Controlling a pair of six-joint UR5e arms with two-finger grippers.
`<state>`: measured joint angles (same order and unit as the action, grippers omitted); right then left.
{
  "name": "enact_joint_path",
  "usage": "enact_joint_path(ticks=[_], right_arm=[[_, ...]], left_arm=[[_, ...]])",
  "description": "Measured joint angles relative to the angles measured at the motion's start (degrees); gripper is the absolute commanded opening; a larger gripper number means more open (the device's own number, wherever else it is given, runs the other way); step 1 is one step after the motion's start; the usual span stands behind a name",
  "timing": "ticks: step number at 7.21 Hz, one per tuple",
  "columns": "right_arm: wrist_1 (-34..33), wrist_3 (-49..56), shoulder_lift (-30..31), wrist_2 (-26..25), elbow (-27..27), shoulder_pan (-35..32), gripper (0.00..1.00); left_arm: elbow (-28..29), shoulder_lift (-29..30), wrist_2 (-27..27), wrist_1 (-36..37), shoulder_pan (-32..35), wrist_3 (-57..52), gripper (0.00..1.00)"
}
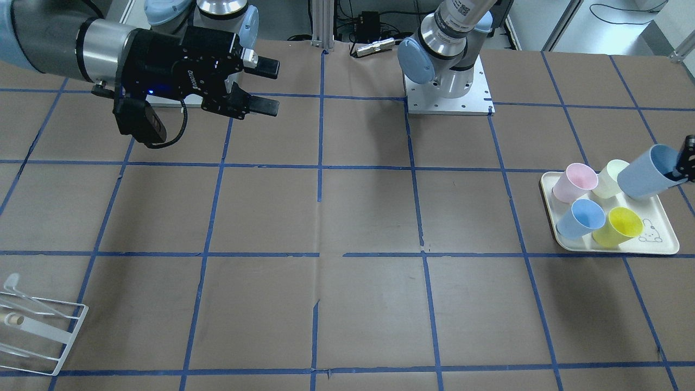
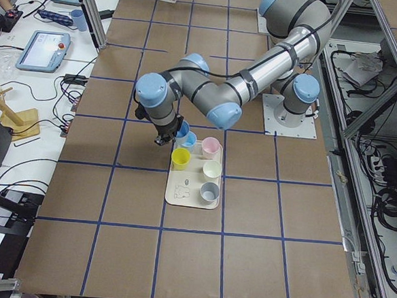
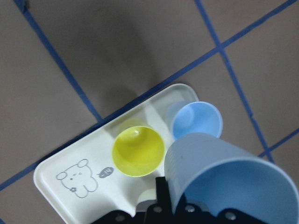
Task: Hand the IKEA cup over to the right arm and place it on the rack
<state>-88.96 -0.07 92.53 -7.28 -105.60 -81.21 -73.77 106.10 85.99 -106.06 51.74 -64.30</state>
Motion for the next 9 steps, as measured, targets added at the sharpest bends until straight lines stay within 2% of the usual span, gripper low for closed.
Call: enact_joint_path(ticks=[2,3,5,9], right_arm=[[0.2,-1.7,-0.4,1.3,-1.2,0.1,1.0],[-0.3,-2.3,-0.8,1.4,-1.4,0.1,1.0],[-4.9,-2.2,-1.0,1.9,-1.4,-0.2,1.0],[-10.1,-1.8,-2.6,9.8,-4.6,-0.5,1.0]], left_arm=[[-1.9,-5.4,-11.0,-10.9,2.9,10.3,0.0],[-4.4,-7.7,-17.1,-13.9,4.2,13.0,0.0],[-12.4,-12.2,-31.5,-16.2,6.5,14.3,0.0],[-22.2,-16.1,-59.0,-21.1,15.4,14.2,0.0]])
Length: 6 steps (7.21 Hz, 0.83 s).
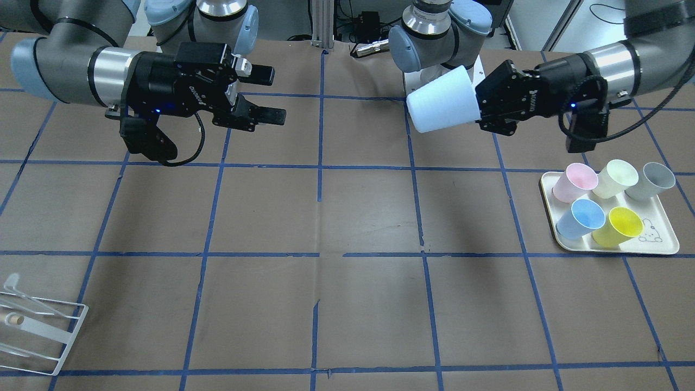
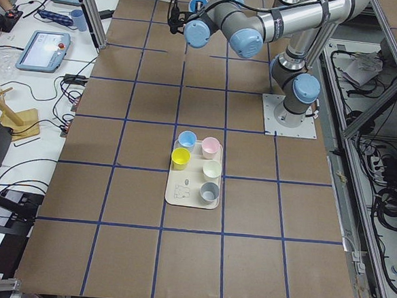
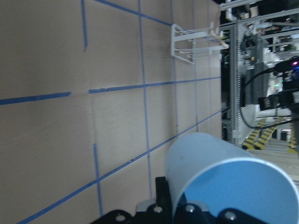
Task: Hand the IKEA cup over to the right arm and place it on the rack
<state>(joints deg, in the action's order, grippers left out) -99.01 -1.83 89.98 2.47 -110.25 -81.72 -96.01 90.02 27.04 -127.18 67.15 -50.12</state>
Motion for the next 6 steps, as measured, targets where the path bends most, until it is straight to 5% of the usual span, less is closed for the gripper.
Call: enact_joint_path(ticks=[3,6], right_arm=[[-2.1,-0.1,-0.3,1.9,-1.4,-0.4,1.0],[-2.7,-0.8,-0.2,2.0,-1.1,-2.0,1.0]], left_arm=[[-3.5,0.7,-16.8,-0.2,8.9,-0.1,0.0],[-4.2,2.8,-22.9,0.2,14.0,0.0,0.0]])
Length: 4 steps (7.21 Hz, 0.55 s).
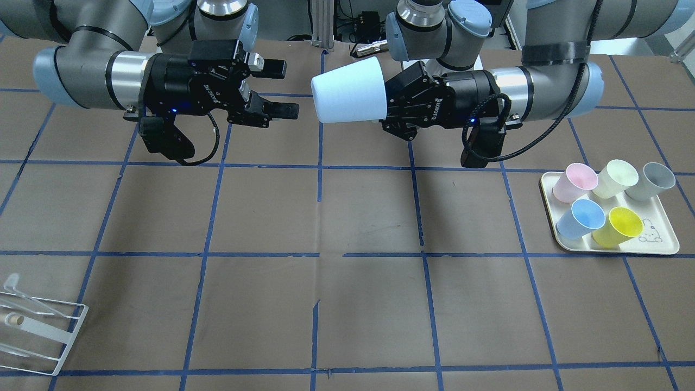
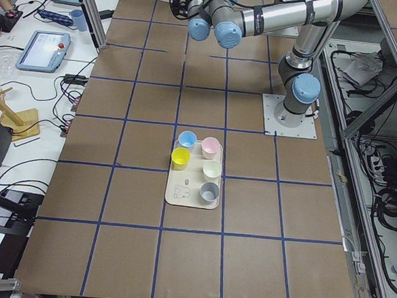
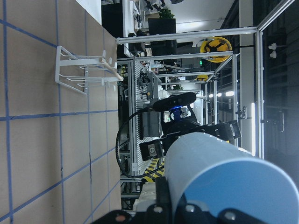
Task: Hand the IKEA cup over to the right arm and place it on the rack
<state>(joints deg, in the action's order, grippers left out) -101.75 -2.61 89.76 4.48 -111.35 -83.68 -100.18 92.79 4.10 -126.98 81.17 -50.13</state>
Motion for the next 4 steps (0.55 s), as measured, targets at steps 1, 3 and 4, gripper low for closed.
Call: enact_joint_path(ticks=[1,3,4], right_arm=[[0.0,-0.1,0.0,0.0,-0.1,-0.3,1.0],[0.0,-0.4,-0.2,0.0,-0.2,-0.5,0.98],[0.0,-1.2,-0.2,0.0,-0.2,-0.7,0.88]], left_arm=[[0.0,0.4,-1.5,0.1,1.4,0.0,0.0],[0.0,0.6,-2.6,0.1,2.9,0.0,0.0],[-0.1,0.6,-2.7,0.1,3.3,0.0,0.0]])
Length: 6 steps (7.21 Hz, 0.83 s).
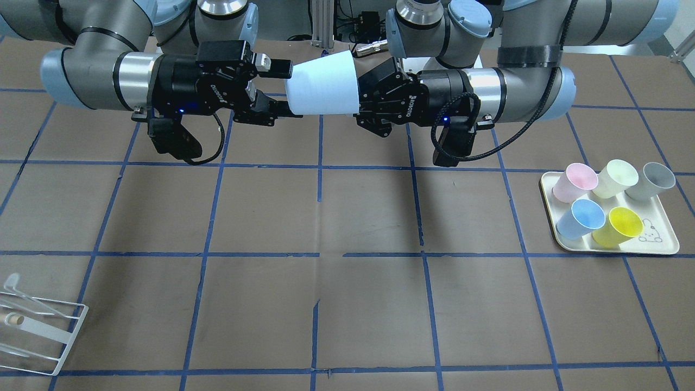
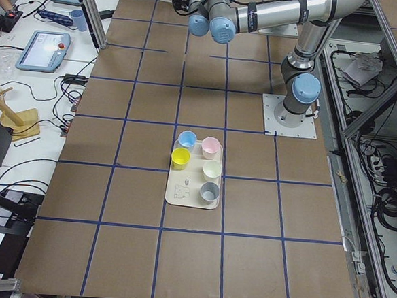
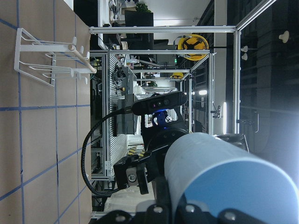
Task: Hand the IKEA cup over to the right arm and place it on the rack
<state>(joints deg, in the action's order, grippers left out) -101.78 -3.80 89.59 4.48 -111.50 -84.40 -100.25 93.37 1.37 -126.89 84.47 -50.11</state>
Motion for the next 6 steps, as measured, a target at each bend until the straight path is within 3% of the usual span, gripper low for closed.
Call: enact_joint_path(ticks=[3,5,6], right_arm=[[0.0,-1.1,0.0,0.1,0.2,-1.1,0.6],[0.0,-1.2,-0.1,0.1,0.3,-1.2,0.48],[0.0,-1.3,-0.1,0.1,0.3,-1.2,0.48]], left_arm=[[0.0,0.0,-0.1,0.1,0.7,0.0,0.0],[-0.1,0.0,-0.1,0.1,0.9,0.0,0.0],[-0.1,0.0,-0.1,0.0,0.9,0.0,0.98]])
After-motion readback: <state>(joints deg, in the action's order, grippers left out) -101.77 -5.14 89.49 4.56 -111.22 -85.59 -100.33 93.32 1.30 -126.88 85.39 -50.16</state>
